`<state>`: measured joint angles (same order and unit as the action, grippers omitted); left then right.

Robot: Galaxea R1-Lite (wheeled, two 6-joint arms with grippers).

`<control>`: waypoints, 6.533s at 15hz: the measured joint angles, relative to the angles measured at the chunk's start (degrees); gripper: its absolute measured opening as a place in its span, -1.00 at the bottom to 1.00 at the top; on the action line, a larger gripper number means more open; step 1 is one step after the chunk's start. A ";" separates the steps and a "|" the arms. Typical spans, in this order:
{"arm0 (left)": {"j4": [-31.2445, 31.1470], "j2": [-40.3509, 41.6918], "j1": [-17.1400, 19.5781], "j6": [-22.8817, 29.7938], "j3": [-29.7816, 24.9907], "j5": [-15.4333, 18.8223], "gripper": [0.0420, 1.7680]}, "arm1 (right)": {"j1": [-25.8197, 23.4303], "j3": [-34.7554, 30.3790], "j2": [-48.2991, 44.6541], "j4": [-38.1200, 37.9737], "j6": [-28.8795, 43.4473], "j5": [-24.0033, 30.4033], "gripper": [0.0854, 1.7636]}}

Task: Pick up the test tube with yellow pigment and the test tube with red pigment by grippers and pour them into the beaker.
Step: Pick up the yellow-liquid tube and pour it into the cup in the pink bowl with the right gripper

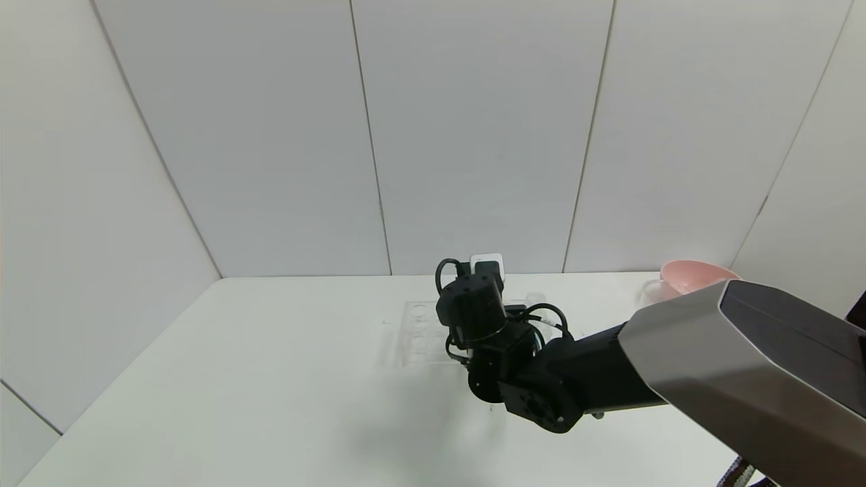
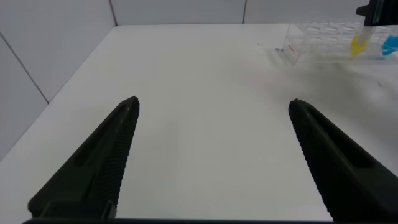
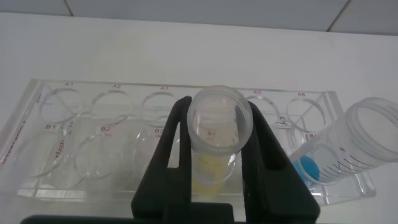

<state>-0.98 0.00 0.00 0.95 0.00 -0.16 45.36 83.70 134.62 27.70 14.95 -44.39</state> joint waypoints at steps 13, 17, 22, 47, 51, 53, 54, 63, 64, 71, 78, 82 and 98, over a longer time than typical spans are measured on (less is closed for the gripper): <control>0.00 0.00 0.00 0.00 0.00 0.00 0.94 | -0.38 0.65 -5.42 0.00 -6.24 0.87 -0.49; 0.00 0.00 0.00 0.00 0.00 0.00 0.94 | 0.39 -0.52 -10.53 -0.41 -7.86 1.89 -0.49; 0.00 0.00 0.00 0.00 0.00 0.00 0.94 | 1.13 -10.13 -18.30 -0.17 -7.84 8.75 -0.49; 0.00 0.00 0.00 0.00 0.00 0.00 0.94 | -67.24 -35.11 -44.43 -11.12 -40.07 90.61 -0.49; 0.00 0.00 0.00 0.00 0.00 0.00 0.94 | -66.59 -22.21 -38.01 -26.90 -47.13 90.28 -0.49; 0.00 0.00 0.00 0.00 0.00 0.00 0.94 | -65.70 -15.46 -34.65 -34.40 -53.53 88.39 -0.49; 0.00 0.00 0.00 0.00 0.00 0.00 0.94 | -65.21 -11.98 -32.66 -37.92 -57.28 86.72 -0.49; 0.00 0.00 -0.02 0.00 0.00 0.02 0.94 | -58.11 11.34 -18.93 -48.12 -63.83 75.73 -0.49; 0.00 0.00 0.00 -0.02 0.00 0.00 0.94 | -57.54 13.82 -17.79 -50.27 -64.01 75.07 -0.49; 0.00 0.00 0.00 -0.02 0.00 0.00 0.94 | -55.91 30.14 -12.18 -67.24 -74.80 68.96 -0.49; 0.00 0.00 0.00 0.00 0.00 0.00 0.94 | -52.93 30.90 -12.59 -74.30 -82.47 55.31 -0.49; 0.00 0.00 0.00 0.00 0.00 0.00 0.94 | -49.90 30.90 -13.03 -74.80 -83.79 50.48 -0.49; 0.00 0.00 0.00 -0.02 0.00 0.00 0.94 | -44.07 30.88 -10.50 -74.67 -88.80 30.68 -0.49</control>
<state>-0.98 0.00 0.00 0.93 0.00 -0.16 1.29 114.58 124.12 -46.97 -73.85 -13.70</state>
